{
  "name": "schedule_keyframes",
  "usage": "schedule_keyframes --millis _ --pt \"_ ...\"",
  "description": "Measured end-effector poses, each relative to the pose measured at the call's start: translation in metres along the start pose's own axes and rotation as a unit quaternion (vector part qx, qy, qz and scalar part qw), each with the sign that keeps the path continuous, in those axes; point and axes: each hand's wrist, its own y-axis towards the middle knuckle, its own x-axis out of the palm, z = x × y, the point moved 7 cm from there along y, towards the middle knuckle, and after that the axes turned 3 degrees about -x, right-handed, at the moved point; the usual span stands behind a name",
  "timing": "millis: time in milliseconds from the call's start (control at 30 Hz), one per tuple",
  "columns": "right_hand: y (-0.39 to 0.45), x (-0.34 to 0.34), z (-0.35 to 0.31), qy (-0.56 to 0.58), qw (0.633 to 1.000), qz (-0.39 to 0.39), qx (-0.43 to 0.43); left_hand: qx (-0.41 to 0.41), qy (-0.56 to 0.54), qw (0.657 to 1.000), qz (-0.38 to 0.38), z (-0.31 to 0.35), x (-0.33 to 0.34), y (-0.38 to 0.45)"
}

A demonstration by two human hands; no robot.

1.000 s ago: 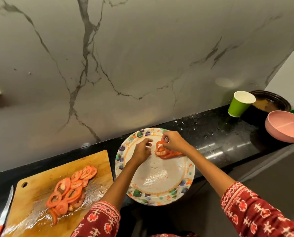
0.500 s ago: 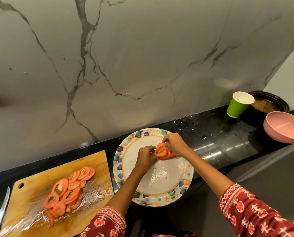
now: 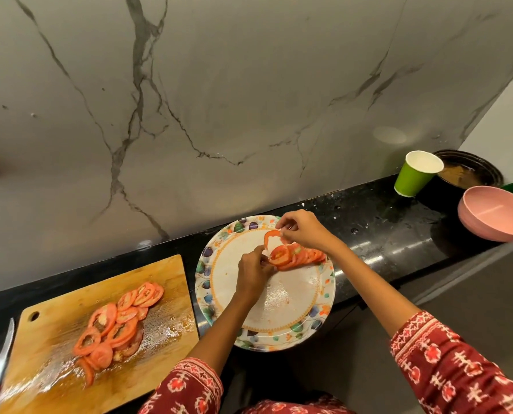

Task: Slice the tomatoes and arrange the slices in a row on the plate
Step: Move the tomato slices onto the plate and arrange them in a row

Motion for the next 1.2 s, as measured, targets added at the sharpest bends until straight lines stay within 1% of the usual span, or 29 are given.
schedule_keyframes --millis 67,133,233,300,433,533,767,867,1033,1200 --pt "-0.001 0.006 0.005 0.013 0.999 -0.030 0.020 -0.010 -0.009 1.000 0.010 0.000 -0.001 -0.003" --pt "-0.003 0.013 0.018 0.001 0.998 -0.045 0.050 -0.029 0.002 0.999 0.017 -0.003 -0.003 -0.003" --pt "-0.005 0.022 0.033 -0.042 0.996 -0.034 0.071 -0.020 0.014 1.000 0.012 -0.003 -0.005 -0.003" --pt "-0.006 0.026 0.034 -0.049 0.996 -0.020 0.076 -0.011 0.014 1.000 0.010 -0.002 -0.006 -0.003" --pt "-0.004 0.030 0.032 -0.074 0.994 -0.015 0.076 0.003 0.014 1.000 -0.001 -0.002 -0.004 -0.002" --pt "-0.003 0.030 0.030 -0.089 0.994 -0.013 0.068 -0.009 0.010 1.000 0.005 -0.003 -0.005 -0.002" --pt "0.001 0.023 0.023 -0.092 0.994 0.054 0.035 -0.025 0.015 1.000 0.002 -0.008 -0.011 -0.001" --pt "0.004 0.024 0.015 -0.089 0.992 0.081 0.022 -0.028 0.002 1.000 0.003 -0.012 -0.020 -0.003" --pt "0.005 0.037 -0.008 -0.088 0.991 0.101 -0.002 -0.029 0.004 0.999 0.045 -0.032 -0.056 -0.014" --pt "0.001 0.068 -0.039 -0.078 0.992 0.081 -0.055 -0.014 0.026 0.992 0.122 -0.056 -0.109 -0.036"
